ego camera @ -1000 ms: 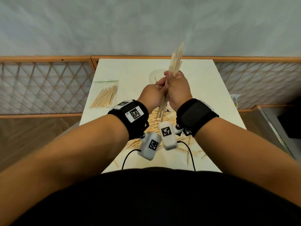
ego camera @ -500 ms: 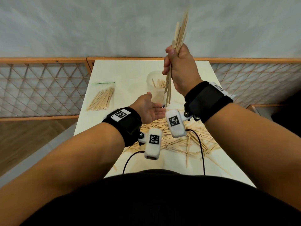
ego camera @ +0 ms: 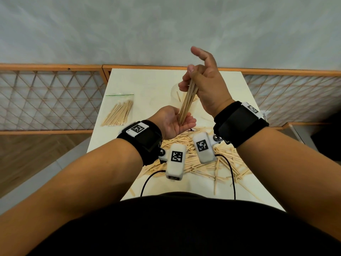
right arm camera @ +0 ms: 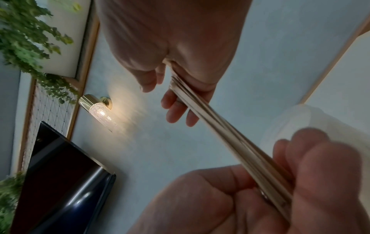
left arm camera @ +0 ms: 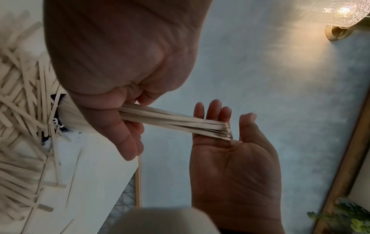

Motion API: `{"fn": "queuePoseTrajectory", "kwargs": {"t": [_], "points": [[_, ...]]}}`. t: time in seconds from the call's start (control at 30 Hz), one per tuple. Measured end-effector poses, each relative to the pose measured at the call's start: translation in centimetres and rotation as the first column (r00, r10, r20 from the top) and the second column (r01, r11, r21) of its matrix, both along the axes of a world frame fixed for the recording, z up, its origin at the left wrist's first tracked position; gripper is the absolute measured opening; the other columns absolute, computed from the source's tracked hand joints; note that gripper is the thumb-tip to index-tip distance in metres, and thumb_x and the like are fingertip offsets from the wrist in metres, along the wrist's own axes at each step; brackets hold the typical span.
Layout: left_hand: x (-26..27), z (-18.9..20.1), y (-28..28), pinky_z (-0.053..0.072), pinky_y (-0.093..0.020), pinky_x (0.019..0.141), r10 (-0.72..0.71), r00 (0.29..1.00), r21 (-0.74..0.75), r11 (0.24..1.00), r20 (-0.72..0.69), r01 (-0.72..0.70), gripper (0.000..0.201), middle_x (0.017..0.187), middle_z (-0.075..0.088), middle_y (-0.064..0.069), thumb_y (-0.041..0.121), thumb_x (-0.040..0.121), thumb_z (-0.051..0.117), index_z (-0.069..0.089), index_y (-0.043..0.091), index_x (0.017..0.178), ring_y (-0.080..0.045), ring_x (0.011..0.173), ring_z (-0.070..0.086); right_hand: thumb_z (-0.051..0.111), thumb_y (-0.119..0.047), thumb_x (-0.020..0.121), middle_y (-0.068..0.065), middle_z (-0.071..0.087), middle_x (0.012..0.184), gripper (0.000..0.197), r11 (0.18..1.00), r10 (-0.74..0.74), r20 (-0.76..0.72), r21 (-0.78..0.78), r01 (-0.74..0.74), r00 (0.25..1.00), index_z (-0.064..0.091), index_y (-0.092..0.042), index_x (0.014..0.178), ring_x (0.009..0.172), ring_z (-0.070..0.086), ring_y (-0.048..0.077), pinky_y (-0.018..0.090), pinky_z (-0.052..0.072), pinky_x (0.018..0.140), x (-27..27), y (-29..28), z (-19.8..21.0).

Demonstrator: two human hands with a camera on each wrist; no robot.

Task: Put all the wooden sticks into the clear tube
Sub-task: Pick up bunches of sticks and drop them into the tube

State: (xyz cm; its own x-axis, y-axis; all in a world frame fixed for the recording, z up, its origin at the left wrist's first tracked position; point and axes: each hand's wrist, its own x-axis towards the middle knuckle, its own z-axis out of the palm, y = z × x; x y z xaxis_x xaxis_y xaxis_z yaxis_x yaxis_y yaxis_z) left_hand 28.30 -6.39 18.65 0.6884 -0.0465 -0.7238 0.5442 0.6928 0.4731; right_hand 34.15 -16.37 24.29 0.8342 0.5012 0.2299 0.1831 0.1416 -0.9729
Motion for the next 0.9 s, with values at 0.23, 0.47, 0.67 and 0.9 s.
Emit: {"fn": "queuePoseTrajectory", "kwargs": {"t": [0.23, 0.47, 0.67, 0.9], "points": [[0.0, 0.3, 0.1, 0.06, -0.037, 0.063, -0.012, 1.0, 0.056, 0.998, 0.015, 0.011, 0.038, 0.077, 0.062, -0.018, 0.018, 0.102, 0.03, 0.057, -0.003, 0.085, -0.026, 0.072, 0.066, 0.037, -0.02, 0.102, 0.0, 0.062, 0.077, 0.023, 0.921, 0.033, 0.237, -0.385, 0.062, 0.971, 0.057, -0.019, 0.091, 0.077, 0.064, 0.018, 0.042, 0.053, 0.078, 0.5, -0.3, -1.3], [-0.5, -0.4, 0.1, 0.055, -0.026, 0.058, -0.214, 0.972, 0.24, 0.953, 0.095, 0.186, 0.055, 0.075, 0.058, -0.008, 0.044, 0.103, 0.019, 0.056, 0.006, 0.087, -0.017, 0.065, 0.058, 0.05, -0.024, 0.097, -0.007, 0.064, 0.077, 0.012, 0.759, 0.085, 0.318, -0.634, 0.145, 0.944, 0.05, -0.022, 0.085, 0.064, 0.055, 0.007, 0.028, 0.046, 0.065, 2.1, -1.1, -1.0], [-1.1, 0.1, 0.0, 0.054, -0.025, 0.062, -0.501, 0.814, 0.641, 0.735, 0.295, 0.22, 0.034, 0.083, 0.05, -0.003, 0.036, 0.103, 0.035, 0.051, 0.008, 0.112, -0.015, 0.074, 0.058, 0.05, -0.019, 0.097, 0.001, 0.066, 0.073, 0.017, 0.834, -0.095, 0.1, -0.535, 0.135, 0.99, 0.048, -0.019, 0.08, 0.048, 0.048, 0.011, 0.021, 0.039, 0.045, 3.9, -2.1, 0.4], [-1.2, 1.3, -0.8, 0.039, -0.023, 0.05, -0.593, 0.765, 0.754, 0.615, 0.25, 0.23, 0.017, 0.074, 0.043, -0.002, 0.016, 0.102, 0.034, 0.048, 0.011, 0.111, -0.013, 0.062, 0.042, 0.046, -0.018, 0.099, 0.007, 0.063, 0.08, 0.012, 0.839, 0.07, 0.025, -0.542, -0.045, 0.997, 0.05, -0.015, 0.088, 0.056, 0.053, 0.017, 0.029, 0.047, 0.055, 4.3, -2.9, 2.0]]}}
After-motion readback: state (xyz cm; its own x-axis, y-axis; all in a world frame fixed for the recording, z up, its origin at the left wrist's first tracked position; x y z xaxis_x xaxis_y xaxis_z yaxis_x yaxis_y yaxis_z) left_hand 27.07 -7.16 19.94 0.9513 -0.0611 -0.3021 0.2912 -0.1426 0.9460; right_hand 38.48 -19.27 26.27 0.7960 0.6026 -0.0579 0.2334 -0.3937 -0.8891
